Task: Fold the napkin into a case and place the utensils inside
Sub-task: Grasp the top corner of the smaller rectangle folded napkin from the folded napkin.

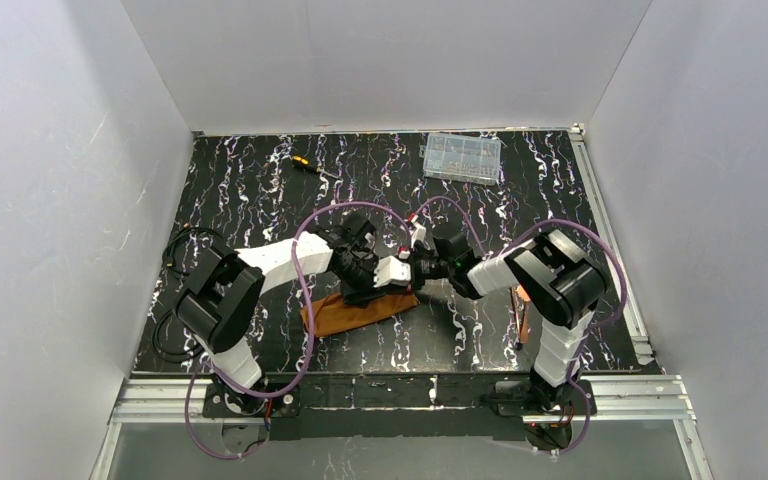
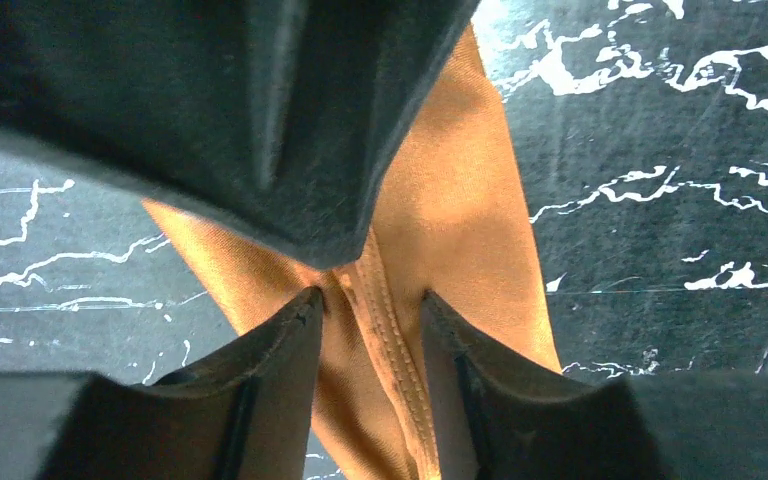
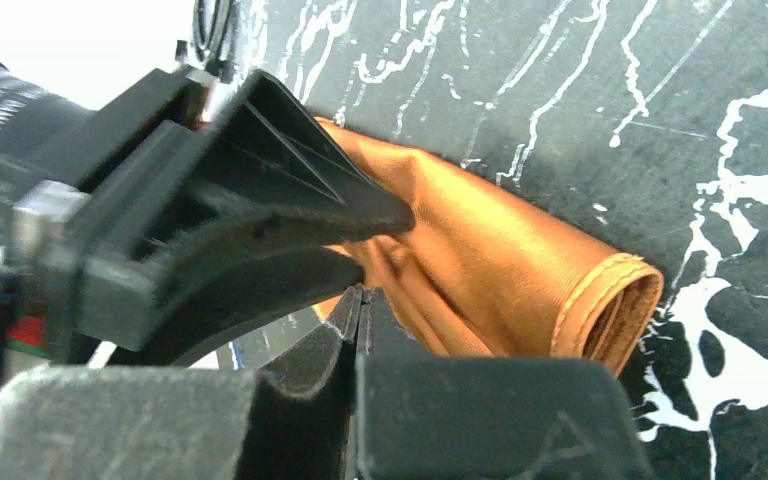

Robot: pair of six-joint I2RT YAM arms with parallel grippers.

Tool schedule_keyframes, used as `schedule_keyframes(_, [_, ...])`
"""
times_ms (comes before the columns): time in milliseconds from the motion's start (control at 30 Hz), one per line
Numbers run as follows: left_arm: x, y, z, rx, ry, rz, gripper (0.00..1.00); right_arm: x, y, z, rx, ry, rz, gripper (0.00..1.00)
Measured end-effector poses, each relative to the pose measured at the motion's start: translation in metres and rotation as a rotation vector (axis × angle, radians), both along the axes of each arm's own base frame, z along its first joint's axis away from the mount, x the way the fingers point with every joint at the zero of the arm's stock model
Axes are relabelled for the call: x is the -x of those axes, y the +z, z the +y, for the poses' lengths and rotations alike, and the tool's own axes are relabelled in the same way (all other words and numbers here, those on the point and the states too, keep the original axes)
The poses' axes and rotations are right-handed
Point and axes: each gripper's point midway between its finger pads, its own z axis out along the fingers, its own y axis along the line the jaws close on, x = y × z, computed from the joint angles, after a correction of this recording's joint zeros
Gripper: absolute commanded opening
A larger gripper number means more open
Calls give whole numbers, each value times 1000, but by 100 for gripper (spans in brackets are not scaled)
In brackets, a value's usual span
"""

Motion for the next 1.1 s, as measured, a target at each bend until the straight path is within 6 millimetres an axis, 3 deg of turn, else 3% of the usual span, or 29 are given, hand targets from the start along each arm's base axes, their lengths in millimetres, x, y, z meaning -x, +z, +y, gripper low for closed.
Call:
schedule_keyframes(100, [0, -1, 0, -10, 7, -12, 34, 0, 12, -4, -21, -10, -11, 17])
schedule_keyframes(167, [0, -1, 0, -9, 8, -14, 32, -3, 25, -15, -42, -36, -24, 25])
schedule_keyframes(400, [3, -1, 1, -5, 5, -18, 23, -30, 61, -59, -22, -152, -158, 36])
schedule_keyframes(500, [3, -1, 1, -5, 3, -19, 22, -29, 54, -64, 6, -149, -158, 42])
schedule_keyframes(767, [3, -1, 1, -6, 0, -20, 21, -11, 6, -75, 102, -119, -49, 49])
schedule_keyframes(1100, [4, -1, 1, -5, -3, -20, 20, -5, -9, -75, 146, -102, -33, 51])
